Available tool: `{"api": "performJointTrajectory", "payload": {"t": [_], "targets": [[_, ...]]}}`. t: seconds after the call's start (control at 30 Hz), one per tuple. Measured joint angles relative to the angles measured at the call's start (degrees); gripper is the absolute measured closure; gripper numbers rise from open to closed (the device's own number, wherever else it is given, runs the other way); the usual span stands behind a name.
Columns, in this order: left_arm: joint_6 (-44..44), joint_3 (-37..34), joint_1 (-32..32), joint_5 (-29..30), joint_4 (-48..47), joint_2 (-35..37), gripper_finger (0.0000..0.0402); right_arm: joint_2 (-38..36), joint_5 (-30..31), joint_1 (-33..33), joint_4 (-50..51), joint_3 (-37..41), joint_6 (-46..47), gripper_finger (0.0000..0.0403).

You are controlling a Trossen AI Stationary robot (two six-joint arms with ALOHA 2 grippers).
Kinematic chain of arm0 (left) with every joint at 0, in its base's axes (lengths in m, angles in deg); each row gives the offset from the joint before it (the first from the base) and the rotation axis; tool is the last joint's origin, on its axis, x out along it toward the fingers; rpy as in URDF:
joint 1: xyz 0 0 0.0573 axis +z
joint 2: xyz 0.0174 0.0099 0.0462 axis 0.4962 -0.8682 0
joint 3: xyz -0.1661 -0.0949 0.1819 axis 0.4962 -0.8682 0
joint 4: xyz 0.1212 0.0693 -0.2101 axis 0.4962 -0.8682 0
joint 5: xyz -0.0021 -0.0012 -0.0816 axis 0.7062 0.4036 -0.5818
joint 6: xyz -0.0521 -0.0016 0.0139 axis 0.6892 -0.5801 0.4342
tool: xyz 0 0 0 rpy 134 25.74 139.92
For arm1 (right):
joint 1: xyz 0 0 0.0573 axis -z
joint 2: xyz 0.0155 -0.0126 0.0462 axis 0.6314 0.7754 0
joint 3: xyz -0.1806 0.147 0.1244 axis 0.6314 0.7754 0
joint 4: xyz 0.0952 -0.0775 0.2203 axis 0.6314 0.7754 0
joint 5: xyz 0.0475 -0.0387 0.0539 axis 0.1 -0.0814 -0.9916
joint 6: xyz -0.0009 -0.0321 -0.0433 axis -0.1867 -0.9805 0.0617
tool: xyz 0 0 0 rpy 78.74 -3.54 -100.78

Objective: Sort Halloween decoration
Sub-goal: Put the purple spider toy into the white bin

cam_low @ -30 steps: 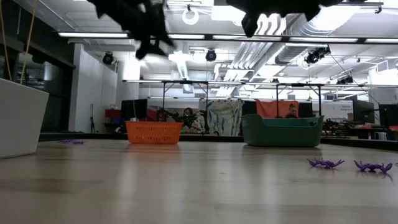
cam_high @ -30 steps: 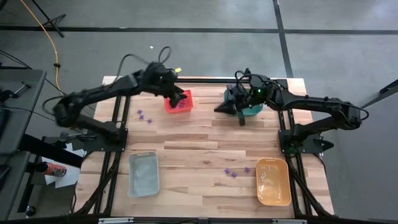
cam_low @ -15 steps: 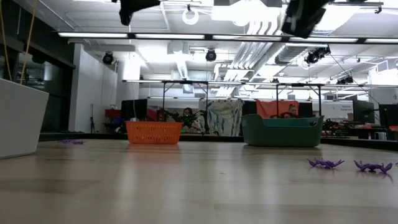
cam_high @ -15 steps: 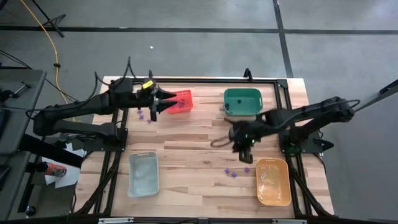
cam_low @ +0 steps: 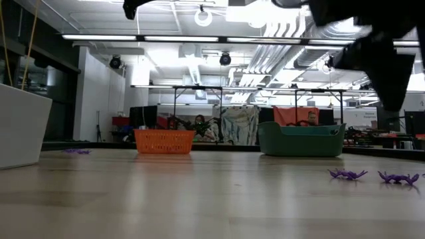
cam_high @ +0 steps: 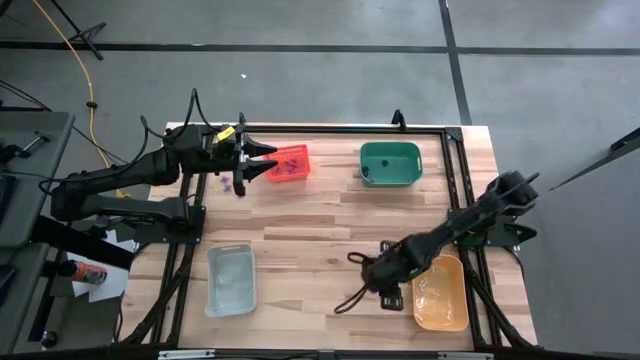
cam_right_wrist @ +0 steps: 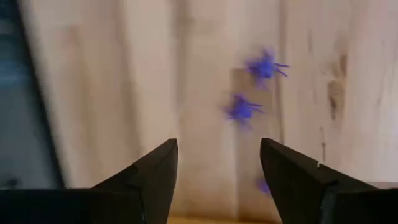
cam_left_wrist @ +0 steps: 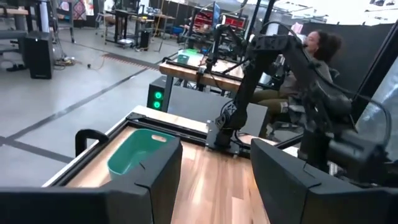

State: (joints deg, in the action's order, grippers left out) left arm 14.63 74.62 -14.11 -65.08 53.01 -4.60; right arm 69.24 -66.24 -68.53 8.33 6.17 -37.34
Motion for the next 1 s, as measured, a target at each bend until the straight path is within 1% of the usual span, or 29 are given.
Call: {"api": "performJointTrajectory", "payload": {"t": [0.13,0.3,0.53,0.6,0.67,0.73,0.87,0.9,1.0], "targets": [[-1.1,0.0,0.0,0.0,-0.4,0.0,0.0220,5.0,2.9,-0.5,-0.8,0.0,3.9,0.0178],[-1.1,0.0,0.0,0.0,-0.5,0.0,0.0220,9.4,1.6,-0.4,-3.2,0.0,8.2,0.0178],[-1.1,0.0,0.0,0.0,-0.7,0.0,0.0220,12.1,3.2,-0.4,-4.5,0.0,11.7,0.0179],[-1.1,0.0,0.0,0.0,-0.7,0.0,0.0220,12.5,3.3,-0.4,-4.3,-0.1,11.6,0.0188],[-1.1,0.0,0.0,0.0,-0.7,0.0,0.0220,13.0,3.5,-0.4,-4.0,-0.2,11.6,0.0210],[-1.1,0.0,0.0,0.0,-0.7,0.0,0.0220,13.2,3.6,-0.4,-3.6,-0.3,11.7,0.0250],[-1.5,0.0,0.0,-0.1,-0.6,1.5,0.0220,12.8,3.2,-0.2,-3.2,-0.2,11.6,0.0369],[-2.1,0.0,0.0,-0.5,-0.4,2.2,0.0220,12.5,2.7,-0.1,-3.3,-0.1,10.9,0.0384],[-3.8,0.0,0.0,-0.8,-0.4,4.6,0.0220,10.1,3.1,-0.3,-2.7,0.1,9.2,0.0380]]}}
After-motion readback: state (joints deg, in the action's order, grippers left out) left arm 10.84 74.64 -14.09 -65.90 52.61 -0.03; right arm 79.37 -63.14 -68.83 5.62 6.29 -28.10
